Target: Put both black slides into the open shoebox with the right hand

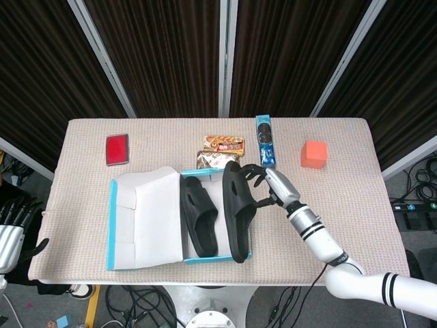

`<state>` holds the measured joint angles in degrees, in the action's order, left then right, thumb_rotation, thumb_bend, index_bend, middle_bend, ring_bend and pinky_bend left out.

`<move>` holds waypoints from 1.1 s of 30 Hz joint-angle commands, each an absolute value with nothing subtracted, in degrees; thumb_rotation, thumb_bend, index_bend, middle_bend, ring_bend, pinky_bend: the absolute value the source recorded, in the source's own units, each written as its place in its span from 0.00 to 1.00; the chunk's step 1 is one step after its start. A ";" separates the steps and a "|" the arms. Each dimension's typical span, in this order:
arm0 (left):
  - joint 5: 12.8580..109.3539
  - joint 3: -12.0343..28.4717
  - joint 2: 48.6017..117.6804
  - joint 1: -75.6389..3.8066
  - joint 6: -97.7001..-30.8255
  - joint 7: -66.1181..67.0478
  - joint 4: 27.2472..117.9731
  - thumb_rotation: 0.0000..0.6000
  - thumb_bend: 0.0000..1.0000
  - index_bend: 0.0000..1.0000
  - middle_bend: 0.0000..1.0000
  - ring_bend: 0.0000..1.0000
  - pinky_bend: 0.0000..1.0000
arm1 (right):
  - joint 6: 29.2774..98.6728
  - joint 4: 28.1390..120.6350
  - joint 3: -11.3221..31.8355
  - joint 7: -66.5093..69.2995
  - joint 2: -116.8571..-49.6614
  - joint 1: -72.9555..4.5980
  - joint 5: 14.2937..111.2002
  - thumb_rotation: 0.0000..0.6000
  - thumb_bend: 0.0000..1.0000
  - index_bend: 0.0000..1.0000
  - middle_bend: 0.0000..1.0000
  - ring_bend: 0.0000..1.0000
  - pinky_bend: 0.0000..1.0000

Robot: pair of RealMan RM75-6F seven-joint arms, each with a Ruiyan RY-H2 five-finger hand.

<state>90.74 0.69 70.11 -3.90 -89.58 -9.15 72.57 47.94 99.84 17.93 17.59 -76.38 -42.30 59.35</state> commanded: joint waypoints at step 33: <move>89.40 0.70 71.24 -4.10 -88.12 -9.97 71.25 1.00 0.20 0.14 0.12 0.04 0.08 | 45.75 77.61 15.21 24.62 -90.69 -47.76 74.28 1.00 0.23 0.54 0.54 0.45 0.42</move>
